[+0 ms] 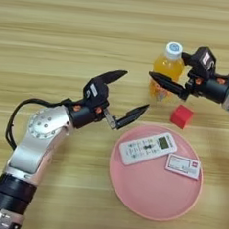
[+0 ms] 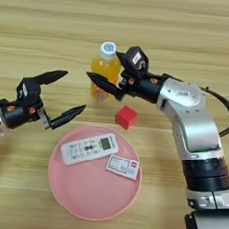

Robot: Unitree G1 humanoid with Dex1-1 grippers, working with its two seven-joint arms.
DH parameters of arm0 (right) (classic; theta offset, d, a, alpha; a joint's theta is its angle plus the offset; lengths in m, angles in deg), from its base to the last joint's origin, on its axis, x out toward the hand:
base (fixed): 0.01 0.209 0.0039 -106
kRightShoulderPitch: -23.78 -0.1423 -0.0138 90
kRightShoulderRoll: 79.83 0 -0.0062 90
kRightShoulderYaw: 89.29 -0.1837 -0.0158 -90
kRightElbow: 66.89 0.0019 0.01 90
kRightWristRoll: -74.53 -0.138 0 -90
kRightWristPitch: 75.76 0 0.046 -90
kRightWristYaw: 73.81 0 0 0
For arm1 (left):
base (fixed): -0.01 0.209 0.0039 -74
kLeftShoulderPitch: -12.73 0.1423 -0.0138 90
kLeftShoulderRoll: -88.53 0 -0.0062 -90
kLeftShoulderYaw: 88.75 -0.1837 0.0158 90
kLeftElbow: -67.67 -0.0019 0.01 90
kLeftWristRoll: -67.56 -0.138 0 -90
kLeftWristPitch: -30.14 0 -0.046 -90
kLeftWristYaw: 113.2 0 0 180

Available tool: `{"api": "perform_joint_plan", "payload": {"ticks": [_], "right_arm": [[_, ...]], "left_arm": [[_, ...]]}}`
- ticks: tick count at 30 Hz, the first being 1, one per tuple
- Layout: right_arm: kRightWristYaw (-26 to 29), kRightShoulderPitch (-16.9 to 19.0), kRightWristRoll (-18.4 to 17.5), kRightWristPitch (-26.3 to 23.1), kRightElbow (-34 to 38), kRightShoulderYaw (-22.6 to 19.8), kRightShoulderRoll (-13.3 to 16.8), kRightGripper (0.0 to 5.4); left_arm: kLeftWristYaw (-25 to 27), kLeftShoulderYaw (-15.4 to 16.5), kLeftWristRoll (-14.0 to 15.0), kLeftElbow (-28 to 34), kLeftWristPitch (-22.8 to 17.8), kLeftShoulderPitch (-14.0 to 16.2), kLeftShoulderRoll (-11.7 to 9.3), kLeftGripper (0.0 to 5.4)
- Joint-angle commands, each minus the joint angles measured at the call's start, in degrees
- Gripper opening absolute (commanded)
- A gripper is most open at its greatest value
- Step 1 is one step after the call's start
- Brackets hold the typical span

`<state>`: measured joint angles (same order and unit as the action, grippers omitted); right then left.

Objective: Move the objects on the table

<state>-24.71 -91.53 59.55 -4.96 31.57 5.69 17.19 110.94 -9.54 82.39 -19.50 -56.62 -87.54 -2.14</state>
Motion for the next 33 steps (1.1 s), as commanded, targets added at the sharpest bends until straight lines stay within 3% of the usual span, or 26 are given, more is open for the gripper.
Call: {"api": "perform_joint_plan", "payload": {"ticks": [1,10,27,33], "right_arm": [[0.4,0.9,-1.6,-1.1,4.1,0.8,0.9,3.52],[0.0,2.7,-2.3,-2.5,8.4,3.0,0.9,3.52],[-2.0,1.0,-3.2,-4.6,13.0,6.4,-1.3,3.52],[-2.0,1.3,-3.4,-4.8,13.7,6.5,-1.3,3.52]], "left_arm": [[0.3,-1.1,-1.3,0.8,0.1,-1.5,0.0,5.4],[1.1,-2.4,-1.1,2.6,-0.8,-1.7,0.1,5.4],[1.5,-4.4,-1.5,1.3,-0.6,-2.1,1.2,5.4],[1.4,-4.3,-1.5,0.8,-0.3,-2.3,1.5,4.77]]}}
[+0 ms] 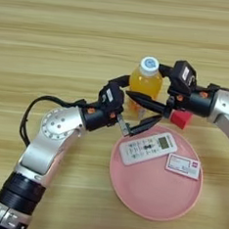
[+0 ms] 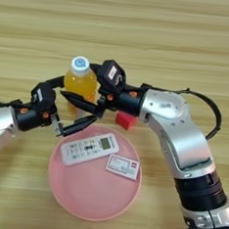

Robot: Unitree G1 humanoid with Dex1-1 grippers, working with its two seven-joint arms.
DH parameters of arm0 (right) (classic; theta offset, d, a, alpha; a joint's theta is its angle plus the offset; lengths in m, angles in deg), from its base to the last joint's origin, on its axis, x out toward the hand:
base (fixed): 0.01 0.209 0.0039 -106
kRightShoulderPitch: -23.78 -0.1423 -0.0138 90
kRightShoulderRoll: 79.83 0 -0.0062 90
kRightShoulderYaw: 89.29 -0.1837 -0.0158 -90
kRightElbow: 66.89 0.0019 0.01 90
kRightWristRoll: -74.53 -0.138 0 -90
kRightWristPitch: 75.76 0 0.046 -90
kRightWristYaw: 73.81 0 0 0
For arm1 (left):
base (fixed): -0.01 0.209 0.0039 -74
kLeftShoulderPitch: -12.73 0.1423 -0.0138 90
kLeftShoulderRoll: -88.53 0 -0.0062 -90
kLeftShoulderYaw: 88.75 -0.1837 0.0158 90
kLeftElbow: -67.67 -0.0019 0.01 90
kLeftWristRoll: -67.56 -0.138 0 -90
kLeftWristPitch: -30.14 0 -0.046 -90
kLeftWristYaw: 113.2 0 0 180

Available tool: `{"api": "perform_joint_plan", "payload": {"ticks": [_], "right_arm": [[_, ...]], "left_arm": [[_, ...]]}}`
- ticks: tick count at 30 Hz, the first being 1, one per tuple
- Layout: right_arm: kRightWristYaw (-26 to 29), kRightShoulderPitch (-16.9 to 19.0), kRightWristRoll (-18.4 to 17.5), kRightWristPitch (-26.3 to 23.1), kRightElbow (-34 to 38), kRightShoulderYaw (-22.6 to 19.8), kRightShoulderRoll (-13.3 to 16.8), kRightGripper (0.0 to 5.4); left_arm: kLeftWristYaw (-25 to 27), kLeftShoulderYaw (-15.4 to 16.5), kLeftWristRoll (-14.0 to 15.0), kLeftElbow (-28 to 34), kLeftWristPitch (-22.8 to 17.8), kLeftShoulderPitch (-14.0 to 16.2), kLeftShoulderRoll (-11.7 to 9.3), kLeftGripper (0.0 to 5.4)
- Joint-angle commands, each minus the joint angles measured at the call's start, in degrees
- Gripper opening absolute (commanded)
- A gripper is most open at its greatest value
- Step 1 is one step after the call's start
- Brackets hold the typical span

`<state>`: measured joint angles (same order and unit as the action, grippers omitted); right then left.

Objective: Move the objects on the table

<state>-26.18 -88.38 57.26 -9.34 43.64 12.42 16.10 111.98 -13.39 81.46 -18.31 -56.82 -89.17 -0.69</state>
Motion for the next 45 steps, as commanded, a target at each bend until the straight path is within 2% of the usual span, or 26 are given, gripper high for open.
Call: {"api": "perform_joint_plan", "payload": {"ticks": [1,14,30,33,45], "right_arm": [[-0.6,-1.8,-1.2,-0.4,1.6,-0.3,-0.1,3.52],[-0.7,-1.3,-1.8,-0.4,0.9,-1.4,1.0,3.52],[-0.5,-1.2,-2.4,-0.3,0.0,-1.6,2.3,3.52],[-0.5,-1.2,-2.2,-0.3,-0.1,-1.4,2.4,4.09],[0.0,-1.2,-4.2,-0.6,1.3,-3.1,2.8,5.38]], "left_arm": [[0.3,-0.4,-0.5,-0.4,0.0,-0.7,0.1,4.64],[0.4,0.0,-0.3,-0.6,-0.1,-0.6,0.3,3.43],[0.2,0.3,-0.5,-0.9,0.4,-0.4,0.4,3.41],[0.3,0.5,-0.5,-1.2,0.5,-0.4,0.2,3.41],[0.3,1.5,-0.4,-2.7,1.0,-0.7,-0.1,3.4]]}}
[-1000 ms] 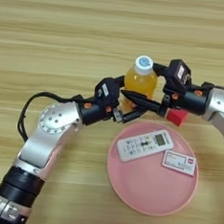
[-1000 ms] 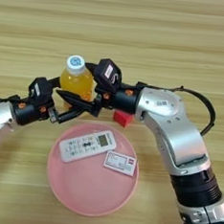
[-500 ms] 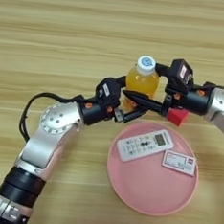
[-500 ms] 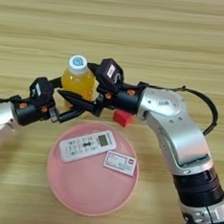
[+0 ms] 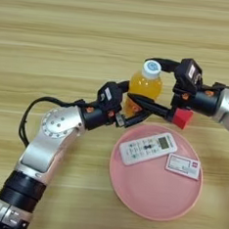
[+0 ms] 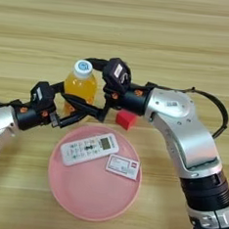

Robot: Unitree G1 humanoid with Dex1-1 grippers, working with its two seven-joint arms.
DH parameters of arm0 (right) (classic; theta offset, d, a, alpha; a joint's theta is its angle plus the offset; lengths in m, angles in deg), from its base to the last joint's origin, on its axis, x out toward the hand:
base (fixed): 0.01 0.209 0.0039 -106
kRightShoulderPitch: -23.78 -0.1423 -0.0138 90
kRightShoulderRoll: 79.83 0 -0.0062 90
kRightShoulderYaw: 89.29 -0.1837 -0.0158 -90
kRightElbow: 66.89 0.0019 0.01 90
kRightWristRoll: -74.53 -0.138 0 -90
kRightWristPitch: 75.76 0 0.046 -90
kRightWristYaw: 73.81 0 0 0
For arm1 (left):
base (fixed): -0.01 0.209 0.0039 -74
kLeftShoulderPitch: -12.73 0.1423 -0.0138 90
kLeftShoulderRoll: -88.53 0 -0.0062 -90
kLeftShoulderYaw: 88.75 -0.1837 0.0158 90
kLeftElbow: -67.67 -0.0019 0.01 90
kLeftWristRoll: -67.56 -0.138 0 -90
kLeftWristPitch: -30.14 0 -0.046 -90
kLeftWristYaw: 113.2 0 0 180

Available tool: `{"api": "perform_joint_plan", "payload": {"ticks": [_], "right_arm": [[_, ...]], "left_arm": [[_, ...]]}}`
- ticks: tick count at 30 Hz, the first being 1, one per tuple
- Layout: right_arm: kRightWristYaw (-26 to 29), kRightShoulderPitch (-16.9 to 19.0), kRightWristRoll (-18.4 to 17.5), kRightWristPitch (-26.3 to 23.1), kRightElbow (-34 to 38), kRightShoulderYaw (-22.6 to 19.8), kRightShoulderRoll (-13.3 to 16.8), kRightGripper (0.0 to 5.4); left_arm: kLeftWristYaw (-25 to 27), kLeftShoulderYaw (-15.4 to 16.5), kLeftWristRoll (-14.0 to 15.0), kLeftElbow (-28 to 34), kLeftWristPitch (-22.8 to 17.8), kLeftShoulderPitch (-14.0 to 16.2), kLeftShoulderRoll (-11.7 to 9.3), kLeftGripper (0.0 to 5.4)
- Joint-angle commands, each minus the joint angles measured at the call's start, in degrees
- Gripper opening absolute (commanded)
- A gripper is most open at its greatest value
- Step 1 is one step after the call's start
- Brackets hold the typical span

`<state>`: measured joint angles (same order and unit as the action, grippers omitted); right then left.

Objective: Move the objects on the table

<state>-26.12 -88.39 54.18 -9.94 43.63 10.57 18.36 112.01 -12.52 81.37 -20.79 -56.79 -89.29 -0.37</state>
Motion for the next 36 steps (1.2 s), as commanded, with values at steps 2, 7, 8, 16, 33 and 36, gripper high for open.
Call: {"api": "perform_joint_plan", "payload": {"ticks": [2,7,8,16,33,36], "right_arm": [[-0.2,-1.2,-1.4,0.1,1.3,-1.6,0.6,5.4],[-0.2,-0.8,-3.5,0.5,3.0,-3.8,0.9,5.4],[-0.1,-0.6,-4.3,0.4,3.9,-4.5,0.9,5.4],[-1.4,1.2,-12.2,-0.8,9.6,-11.4,1.9,5.4],[-4.1,9.6,-17.3,2.3,10.1,-19.6,2.7,5.4],[-4.2,11.9,-16.9,3.1,9.6,-19.5,2.5,5.4]], "left_arm": [[0.3,0.8,-0.3,-0.5,1.1,-0.6,-0.6,3.4],[-0.6,1.8,-0.1,-2.0,1.7,-0.7,-0.2,3.4],[-0.9,2.2,0.2,-2.6,1.6,-0.8,0.0,3.4],[-5.7,4.3,-1.9,-7.5,2.3,-2.0,1.7,3.4],[-23.5,6.7,-10.7,-23.2,4.4,-4.3,7.9,3.4],[-24.5,7.0,-10.7,-24.7,4.4,-4.2,8.6,3.4]]}}
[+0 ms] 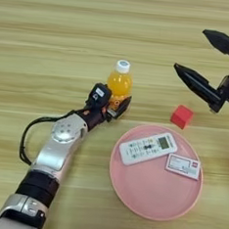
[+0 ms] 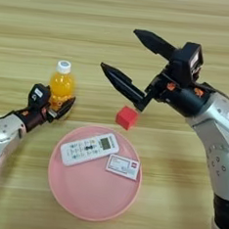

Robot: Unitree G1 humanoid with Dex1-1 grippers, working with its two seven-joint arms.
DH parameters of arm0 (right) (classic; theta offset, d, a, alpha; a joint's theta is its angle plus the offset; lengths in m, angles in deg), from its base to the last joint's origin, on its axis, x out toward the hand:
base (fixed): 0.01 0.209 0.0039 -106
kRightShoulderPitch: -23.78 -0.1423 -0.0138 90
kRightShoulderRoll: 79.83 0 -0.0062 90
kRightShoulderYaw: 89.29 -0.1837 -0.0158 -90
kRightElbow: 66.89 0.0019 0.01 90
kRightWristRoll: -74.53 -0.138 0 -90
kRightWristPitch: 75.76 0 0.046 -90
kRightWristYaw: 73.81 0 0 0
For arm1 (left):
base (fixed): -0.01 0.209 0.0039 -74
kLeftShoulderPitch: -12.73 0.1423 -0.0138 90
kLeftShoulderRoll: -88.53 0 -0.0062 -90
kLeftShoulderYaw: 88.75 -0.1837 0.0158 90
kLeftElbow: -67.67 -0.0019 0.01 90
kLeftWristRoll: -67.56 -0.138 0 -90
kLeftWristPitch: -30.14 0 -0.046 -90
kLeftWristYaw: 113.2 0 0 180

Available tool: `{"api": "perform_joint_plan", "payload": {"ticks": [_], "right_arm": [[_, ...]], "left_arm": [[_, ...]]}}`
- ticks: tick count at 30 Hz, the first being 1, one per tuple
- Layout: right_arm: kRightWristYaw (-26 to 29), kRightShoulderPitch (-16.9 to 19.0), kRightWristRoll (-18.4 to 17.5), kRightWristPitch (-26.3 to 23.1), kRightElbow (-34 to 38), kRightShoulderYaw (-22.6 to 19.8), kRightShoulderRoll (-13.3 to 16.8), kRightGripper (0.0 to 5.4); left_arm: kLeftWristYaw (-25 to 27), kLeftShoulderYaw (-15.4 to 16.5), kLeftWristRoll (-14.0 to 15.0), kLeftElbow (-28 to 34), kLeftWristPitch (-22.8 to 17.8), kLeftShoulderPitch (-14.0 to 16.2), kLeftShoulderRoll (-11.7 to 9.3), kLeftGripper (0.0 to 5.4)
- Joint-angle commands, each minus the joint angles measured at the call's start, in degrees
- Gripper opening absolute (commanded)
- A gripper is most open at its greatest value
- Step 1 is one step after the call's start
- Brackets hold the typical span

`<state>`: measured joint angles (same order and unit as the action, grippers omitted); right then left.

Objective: Move the objects on the table

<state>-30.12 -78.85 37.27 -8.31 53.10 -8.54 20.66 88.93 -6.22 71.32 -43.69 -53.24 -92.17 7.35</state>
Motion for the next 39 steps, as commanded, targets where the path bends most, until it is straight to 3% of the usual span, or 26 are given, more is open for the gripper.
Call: {"api": "perform_joint_plan", "payload": {"ticks": [1,4,9,18,19,30,35,39], "right_arm": [[-0.4,2.9,0.3,1.7,-0.2,-0.3,0.1,5.4],[-1.3,4.2,0.4,1.6,-0.9,0.4,-0.4,5.4],[-2.2,5.4,3.5,4.1,-2.1,3.3,-1.6,5.4],[-4.4,6.3,7.7,7.9,-6.2,4.5,-2.9,5.4],[-4.5,6.4,8.2,8.4,-6.7,4.7,-3.0,5.4],[-4.9,6.0,8.7,10.0,-8.8,4.7,-3.2,5.4],[-4.9,5.9,8.9,10.3,-9.8,4.6,-3.2,5.4],[-4.8,5.6,9.9,11.0,-11.6,4.8,-3.2,5.4]], "left_arm": [[-1.8,0.9,-0.6,-2.2,1.1,-1.3,1.1,3.4],[-3.2,1.4,-1.0,-3.6,2.0,-1.6,1.4,3.4],[-3.6,1.6,-1.3,-5.4,3.2,-2.0,1.5,3.4],[-2.0,1.3,-1.2,-4.0,4.2,-0.4,1.9,3.4],[-2.0,1.3,-1.1,-3.8,4.2,-0.2,2.0,3.68],[-1.3,1.4,-1.0,-3.1,3.6,0.7,2.2,4.85],[-2.2,1.5,-1.8,-0.7,6.4,1.1,1.9,5.36],[-2.7,1.7,-1.9,2.8,9.0,1.6,1.7,5.36]]}}
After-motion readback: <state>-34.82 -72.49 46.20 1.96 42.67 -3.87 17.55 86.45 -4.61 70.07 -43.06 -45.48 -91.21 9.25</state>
